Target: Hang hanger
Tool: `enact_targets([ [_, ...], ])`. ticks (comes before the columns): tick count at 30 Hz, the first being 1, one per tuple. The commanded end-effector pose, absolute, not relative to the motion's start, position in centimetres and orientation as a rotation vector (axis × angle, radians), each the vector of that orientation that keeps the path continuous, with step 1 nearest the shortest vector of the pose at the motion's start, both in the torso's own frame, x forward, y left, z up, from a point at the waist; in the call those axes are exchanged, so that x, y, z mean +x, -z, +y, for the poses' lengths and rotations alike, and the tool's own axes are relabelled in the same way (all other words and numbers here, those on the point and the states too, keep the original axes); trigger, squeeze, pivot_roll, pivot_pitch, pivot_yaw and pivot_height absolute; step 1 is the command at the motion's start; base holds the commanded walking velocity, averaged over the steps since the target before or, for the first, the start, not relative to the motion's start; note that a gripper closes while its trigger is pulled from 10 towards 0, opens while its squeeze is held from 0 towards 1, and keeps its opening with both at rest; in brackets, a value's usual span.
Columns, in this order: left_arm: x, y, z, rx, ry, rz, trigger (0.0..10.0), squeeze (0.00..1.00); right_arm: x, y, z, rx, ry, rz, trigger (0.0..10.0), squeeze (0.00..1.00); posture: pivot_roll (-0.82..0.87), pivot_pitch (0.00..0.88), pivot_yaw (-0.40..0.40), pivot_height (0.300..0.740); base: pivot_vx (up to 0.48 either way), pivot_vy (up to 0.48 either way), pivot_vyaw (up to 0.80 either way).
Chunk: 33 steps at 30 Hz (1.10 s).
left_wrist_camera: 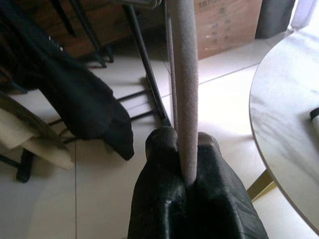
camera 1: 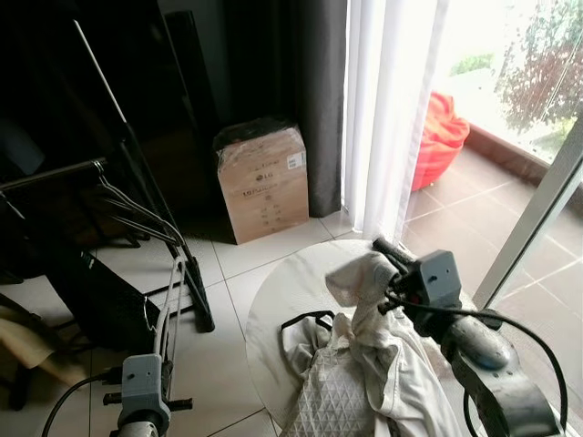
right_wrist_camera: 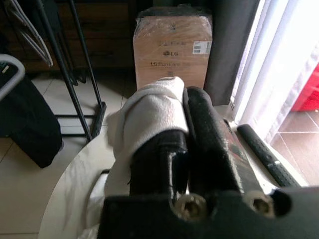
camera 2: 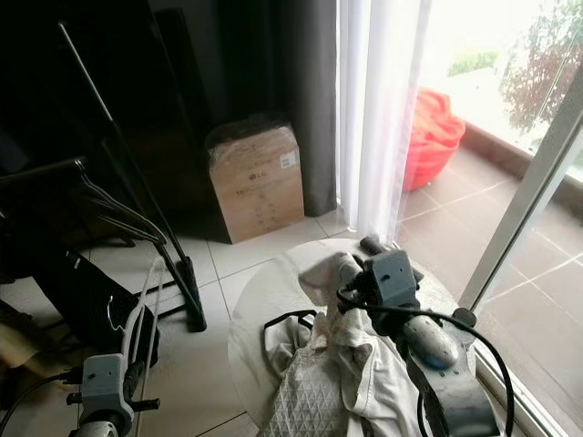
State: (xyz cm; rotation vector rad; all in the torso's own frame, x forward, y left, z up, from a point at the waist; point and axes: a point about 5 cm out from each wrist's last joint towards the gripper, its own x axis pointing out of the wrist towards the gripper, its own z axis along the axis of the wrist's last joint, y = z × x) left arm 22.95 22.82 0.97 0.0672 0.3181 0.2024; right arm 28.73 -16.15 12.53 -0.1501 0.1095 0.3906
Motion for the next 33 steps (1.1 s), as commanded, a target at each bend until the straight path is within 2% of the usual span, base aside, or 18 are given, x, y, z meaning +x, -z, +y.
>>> enact_targets([
  [1, 22.9, -0.9, 23.0, 0.084, -0.200, 0.331, 10.0, 0.00, 29.4, -14.9, -15.7, -0.151, -0.400, 0.006, 10.0, 0.00, -0.21, 0.047, 0.072, 0.740, 0.000, 0.000, 0.00],
  [4, 23.0, -0.9, 22.9, 0.085, -0.196, 0.331, 10.0, 0.00, 30.3, -16.8, -15.0, -0.168, -0.414, -0.065, 10.0, 0.00, -0.21, 0.044, 0.070, 0.740, 0.000, 0.000, 0.00],
  [12, 23.1, -0.9, 22.7, 0.082, -0.198, 0.330, 10.0, 0.00, 35.0, -23.3, -12.0, -0.158, -0.413, -0.284, 10.0, 0.00, -0.20, 0.043, 0.064, 0.740, 0.000, 0.000, 0.00],
  [15, 23.1, -1.0, 22.8, 0.074, -0.220, 0.321, 10.0, 0.00, 37.0, -27.3, -10.4, -0.120, -0.396, -0.393, 10.0, 0.00, -0.19, 0.044, 0.060, 0.740, 0.000, 0.000, 0.00],
  [22, 23.0, -1.1, 22.8, 0.075, -0.218, 0.318, 10.0, 0.00, 38.3, -31.0, -9.5, -0.100, -0.389, -0.484, 10.0, 0.00, -0.18, 0.051, 0.057, 0.740, 0.000, 0.000, 0.00],
  [26, 23.0, -1.1, 22.8, 0.076, -0.219, 0.318, 10.0, 0.00, 38.7, -30.2, -9.6, -0.100, -0.372, -0.458, 10.0, 0.00, -0.18, 0.058, 0.057, 0.740, 0.000, 0.000, 0.00],
  [28, 22.9, -1.1, 22.7, 0.078, -0.213, 0.320, 10.0, 0.00, 38.6, -26.3, -10.6, -0.154, -0.349, -0.323, 10.0, 0.00, -0.18, 0.065, 0.058, 0.740, 0.000, 0.000, 0.00],
  [29, 22.9, -1.1, 22.7, 0.078, -0.213, 0.320, 10.0, 0.00, 38.6, -26.3, -10.6, -0.154, -0.349, -0.323, 10.0, 0.00, -0.18, 0.065, 0.058, 0.740, 0.000, 0.000, 0.00],
  [31, 22.8, -1.1, 22.7, 0.077, -0.212, 0.321, 10.0, 0.00, 37.0, -19.7, -13.0, -0.187, -0.309, -0.087, 10.0, 0.00, -0.18, 0.074, 0.060, 0.740, 0.000, 0.000, 0.00],
  [32, 22.8, -1.1, 22.7, 0.077, -0.212, 0.321, 10.0, 0.00, 37.0, -19.7, -13.0, -0.187, -0.309, -0.087, 10.0, 0.00, -0.18, 0.074, 0.060, 0.740, 0.000, 0.000, 0.00],
  [33, 22.8, -1.1, 22.7, 0.078, -0.207, 0.323, 10.0, 0.00, 35.7, -17.6, -13.7, -0.176, -0.320, -0.021, 10.0, 0.00, -0.19, 0.076, 0.061, 0.740, 0.000, 0.000, 0.00],
])
